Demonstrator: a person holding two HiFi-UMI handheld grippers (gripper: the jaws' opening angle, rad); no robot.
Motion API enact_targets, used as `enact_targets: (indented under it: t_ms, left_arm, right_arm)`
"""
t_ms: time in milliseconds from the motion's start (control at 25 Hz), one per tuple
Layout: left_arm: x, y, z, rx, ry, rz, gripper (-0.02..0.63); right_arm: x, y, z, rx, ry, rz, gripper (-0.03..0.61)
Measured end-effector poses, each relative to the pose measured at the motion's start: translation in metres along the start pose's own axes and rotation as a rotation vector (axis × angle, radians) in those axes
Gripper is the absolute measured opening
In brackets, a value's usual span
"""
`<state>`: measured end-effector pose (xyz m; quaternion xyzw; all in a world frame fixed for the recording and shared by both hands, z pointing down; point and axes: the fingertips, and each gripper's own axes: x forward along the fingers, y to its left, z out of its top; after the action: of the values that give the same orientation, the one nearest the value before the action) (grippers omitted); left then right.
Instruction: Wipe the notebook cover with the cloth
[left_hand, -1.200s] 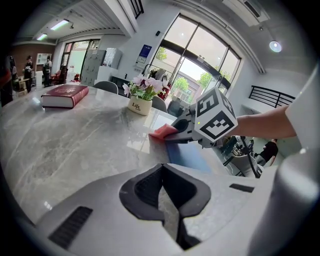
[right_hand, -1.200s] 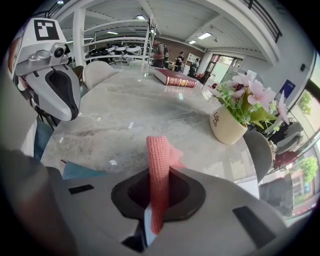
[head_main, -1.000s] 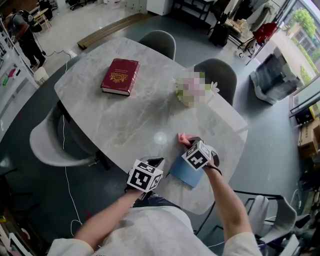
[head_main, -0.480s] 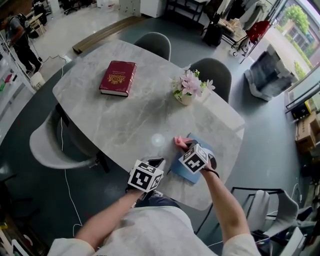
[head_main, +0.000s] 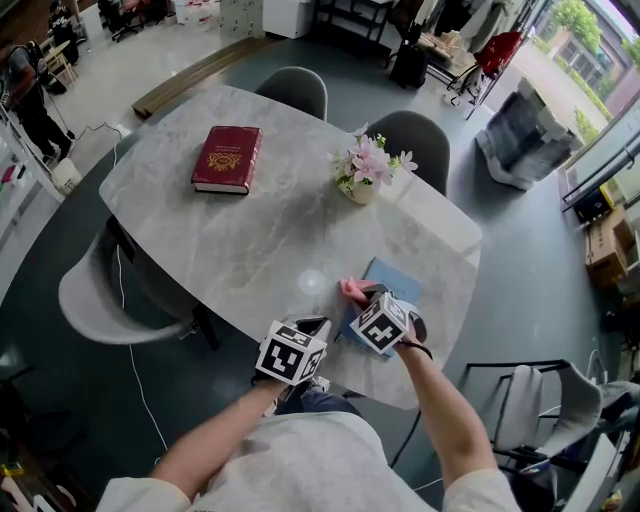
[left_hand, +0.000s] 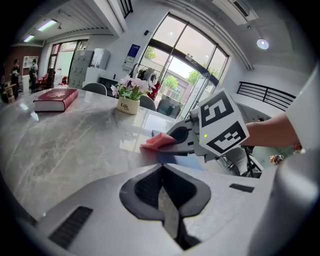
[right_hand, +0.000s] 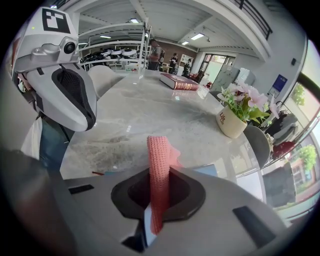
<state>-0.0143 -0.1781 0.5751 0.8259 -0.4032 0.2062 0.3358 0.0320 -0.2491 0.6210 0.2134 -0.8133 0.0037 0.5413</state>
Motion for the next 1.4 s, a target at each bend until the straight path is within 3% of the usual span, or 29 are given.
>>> enact_targets:
  t_ms: [1400]
  left_arm:
    - [-0.056,-0.012,-0.037,0.111,0.016,-0.087,0.008]
  right_arm:
    - [-0.026,0.094,-0.003,0.123,0.004,-0.049,0.015]
